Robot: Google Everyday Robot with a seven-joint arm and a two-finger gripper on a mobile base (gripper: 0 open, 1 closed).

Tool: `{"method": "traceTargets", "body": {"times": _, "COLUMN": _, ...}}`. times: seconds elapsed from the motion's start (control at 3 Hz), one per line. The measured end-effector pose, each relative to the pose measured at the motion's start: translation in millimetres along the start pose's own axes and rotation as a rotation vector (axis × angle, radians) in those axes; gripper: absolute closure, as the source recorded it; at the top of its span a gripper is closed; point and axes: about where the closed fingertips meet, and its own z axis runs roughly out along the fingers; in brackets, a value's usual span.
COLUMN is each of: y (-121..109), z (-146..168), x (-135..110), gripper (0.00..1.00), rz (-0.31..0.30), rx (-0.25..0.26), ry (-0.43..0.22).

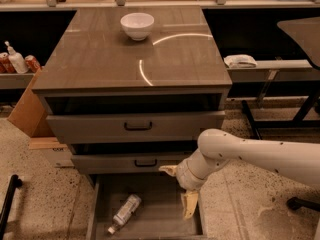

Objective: Pick blue plastic bottle from bottom drawer and place on counter

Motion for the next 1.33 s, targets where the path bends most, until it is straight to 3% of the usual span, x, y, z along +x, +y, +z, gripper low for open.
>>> {"method": "traceTargets", "body": {"times": 0.33, "y": -10.1, "z": 28.4, "x": 14.7, "gripper": 0.00, "rz": -0.017, "rx": -0.025, "ry": 0.058}}
{"method": "traceTargets", "body": {"times": 1.0, "y": -43.0, "z": 117.9, "x": 44.0, "gripper": 0.00, "rz": -0.131, "rx": -0.060, "ry": 0.094}}
{"method": "traceTargets", "body": {"times": 1.33, "y": -43.5, "z": 126.6, "x": 44.6, "gripper": 0.00, "rz": -0.138, "rx": -0.062, "ry": 0.087}}
